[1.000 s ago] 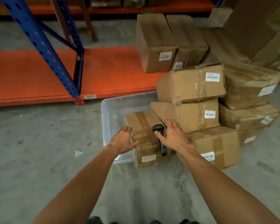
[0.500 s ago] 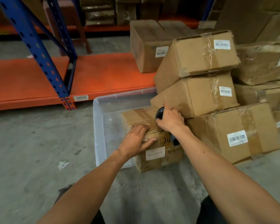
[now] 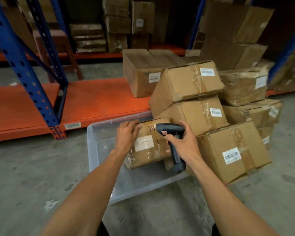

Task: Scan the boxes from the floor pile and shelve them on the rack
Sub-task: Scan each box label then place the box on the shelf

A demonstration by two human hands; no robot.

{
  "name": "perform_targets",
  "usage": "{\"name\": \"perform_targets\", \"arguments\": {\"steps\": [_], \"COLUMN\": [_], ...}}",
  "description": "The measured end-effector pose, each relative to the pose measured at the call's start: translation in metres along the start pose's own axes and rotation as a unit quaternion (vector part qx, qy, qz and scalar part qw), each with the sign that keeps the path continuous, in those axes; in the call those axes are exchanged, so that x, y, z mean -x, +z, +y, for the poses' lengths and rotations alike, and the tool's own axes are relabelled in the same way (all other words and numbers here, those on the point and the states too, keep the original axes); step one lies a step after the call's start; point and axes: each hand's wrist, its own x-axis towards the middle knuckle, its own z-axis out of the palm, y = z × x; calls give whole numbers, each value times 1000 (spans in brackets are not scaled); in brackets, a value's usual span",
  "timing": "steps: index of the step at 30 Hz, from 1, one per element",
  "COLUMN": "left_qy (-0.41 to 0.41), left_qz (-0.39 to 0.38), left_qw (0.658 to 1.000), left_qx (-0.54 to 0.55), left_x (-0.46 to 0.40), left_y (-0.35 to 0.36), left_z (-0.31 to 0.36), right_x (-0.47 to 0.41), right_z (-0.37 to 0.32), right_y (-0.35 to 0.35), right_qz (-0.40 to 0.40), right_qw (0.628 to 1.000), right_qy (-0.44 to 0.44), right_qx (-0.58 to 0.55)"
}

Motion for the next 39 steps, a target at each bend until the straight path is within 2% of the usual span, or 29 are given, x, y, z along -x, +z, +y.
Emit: {"name": "perform_targets", "arguments": {"steps": [4,10,14,19,23,39], "left_qy": [-22,-4,-11,48,60,49], "left_qz": [7,-2,-57,-140,-198,-193], "left_qw": [999,999,998,988,977,980], "left_qx": [38,48,35,-34,-54,-26], "left_x": [-25,-12,-17,-15,-15,-11], "left_y": [14,13,6,-11,-23,-22], "left_z": [-8,-12,-12,-20,-22,-19], "right_x": [10,15,23,32,38,63], "right_z": [4,17,16,11,17,5], "right_y": [13,41,42,40,41,40], "right_qz": [-19,-19,-22,-8,3,-32], "right_qw": [999,998,999,998,999,997], "right_qy": [-1,21,-2,-5,1,-59], "right_qx": [-48,-48,-48,-60,-47,34]}}
